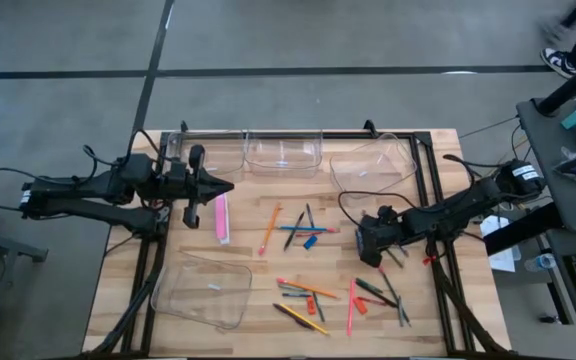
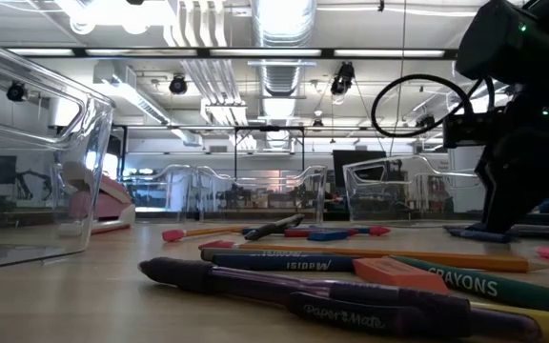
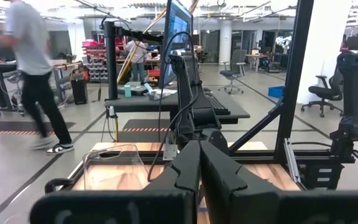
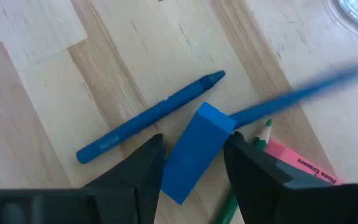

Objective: Sort crayons/erasers/pens/pencils in bins
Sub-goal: Put the blue eraser into the top right transparent bin

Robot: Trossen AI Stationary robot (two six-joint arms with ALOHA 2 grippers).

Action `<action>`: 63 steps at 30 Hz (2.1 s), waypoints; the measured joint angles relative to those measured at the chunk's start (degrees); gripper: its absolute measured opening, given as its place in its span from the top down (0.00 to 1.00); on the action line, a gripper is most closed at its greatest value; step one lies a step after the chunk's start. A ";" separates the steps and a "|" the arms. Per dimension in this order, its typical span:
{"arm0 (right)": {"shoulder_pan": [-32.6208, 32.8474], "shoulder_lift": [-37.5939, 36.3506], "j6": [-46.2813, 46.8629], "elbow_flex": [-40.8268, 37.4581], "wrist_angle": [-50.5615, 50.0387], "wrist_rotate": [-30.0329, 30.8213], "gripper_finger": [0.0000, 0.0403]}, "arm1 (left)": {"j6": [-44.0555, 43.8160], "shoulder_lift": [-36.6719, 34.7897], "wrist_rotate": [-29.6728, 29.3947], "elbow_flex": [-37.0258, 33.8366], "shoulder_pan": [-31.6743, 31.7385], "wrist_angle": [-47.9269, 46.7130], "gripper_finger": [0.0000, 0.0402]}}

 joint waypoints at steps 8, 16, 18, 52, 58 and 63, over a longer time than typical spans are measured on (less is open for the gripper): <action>0.02 -1.06 -0.68 0.31 0.19 -0.88 0.78 | -0.02 0.02 0.00 0.00 0.00 -0.02 1.00; 0.02 -5.51 -1.71 2.00 -2.68 -1.90 0.91 | -0.05 0.02 0.00 0.00 0.00 0.00 1.00; 0.02 -7.07 -1.79 2.65 -4.29 -1.85 0.91 | -0.07 0.02 0.01 0.00 0.00 0.00 1.00; 0.04 -4.55 -4.21 3.23 -6.87 -3.88 0.63 | -0.07 0.13 0.01 0.00 -0.02 0.00 1.00; 0.04 -1.51 -4.58 3.26 -6.56 -3.86 0.71 | -0.07 0.13 0.02 0.00 -0.02 0.00 1.00; 0.07 -0.80 -5.24 3.39 -6.38 -4.60 0.84 | -0.07 0.13 0.02 0.00 0.00 0.00 1.00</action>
